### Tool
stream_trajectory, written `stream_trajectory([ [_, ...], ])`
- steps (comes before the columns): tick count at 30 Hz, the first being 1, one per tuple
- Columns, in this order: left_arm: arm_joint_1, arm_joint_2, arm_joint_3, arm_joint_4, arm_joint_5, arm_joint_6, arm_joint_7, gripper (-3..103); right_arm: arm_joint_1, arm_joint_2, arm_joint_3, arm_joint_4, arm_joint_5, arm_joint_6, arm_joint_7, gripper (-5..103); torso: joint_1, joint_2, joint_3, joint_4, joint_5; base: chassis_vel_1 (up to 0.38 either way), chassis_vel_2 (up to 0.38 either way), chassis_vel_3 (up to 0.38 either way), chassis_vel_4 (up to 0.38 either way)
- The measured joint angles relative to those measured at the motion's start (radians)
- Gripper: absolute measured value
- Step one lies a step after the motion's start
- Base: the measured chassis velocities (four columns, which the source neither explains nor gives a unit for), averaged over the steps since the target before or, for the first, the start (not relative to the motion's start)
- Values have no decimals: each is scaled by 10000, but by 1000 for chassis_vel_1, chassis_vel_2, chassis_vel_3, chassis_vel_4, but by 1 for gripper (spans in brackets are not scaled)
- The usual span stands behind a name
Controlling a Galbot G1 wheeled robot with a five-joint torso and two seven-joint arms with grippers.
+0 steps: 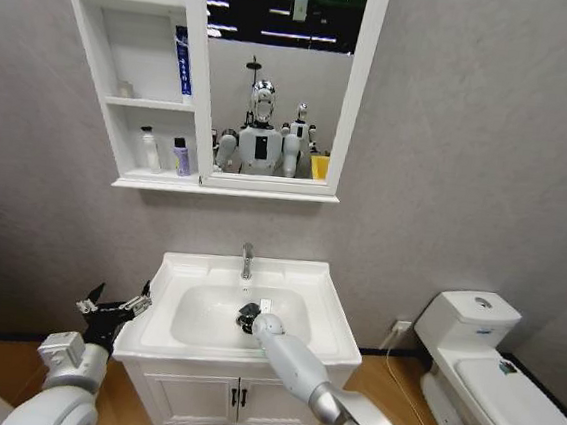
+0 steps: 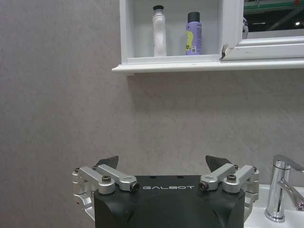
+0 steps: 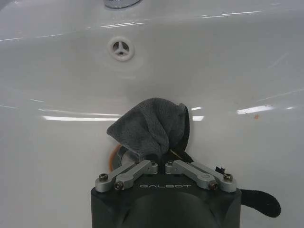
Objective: Move facial cleanser and shampoo from washbasin to cabinet, then wipe washbasin with towel.
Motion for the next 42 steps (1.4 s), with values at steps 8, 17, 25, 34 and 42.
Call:
stream_trajectory([
  [8,0,0,0,0,0,0,0,100,-286,6,-134,962,-1470,168,-162,2,-1,0,-2,3,2,0,0,0,0],
  [17,0,0,0,0,0,0,-1,100,-200,6,-152,773,-599,57,193,2,-2,2,-3,-1,1,0,0,0,0],
  [25,0,0,0,0,0,-1,0,100,263,6,-448,-322,-1083,-48,-409,2,-3,4,-5,-3,1,0,0,0,0],
  [34,0,0,0,0,0,0,-1,100,185,9,-1211,358,-1977,-229,-985,2,-4,3,-4,4,1,0,0,0,0],
  [42,-1,0,0,1,0,0,-1,100,371,16,-755,-554,-1556,-307,-770,2,-4,4,-6,3,5,0,0,0,0],
])
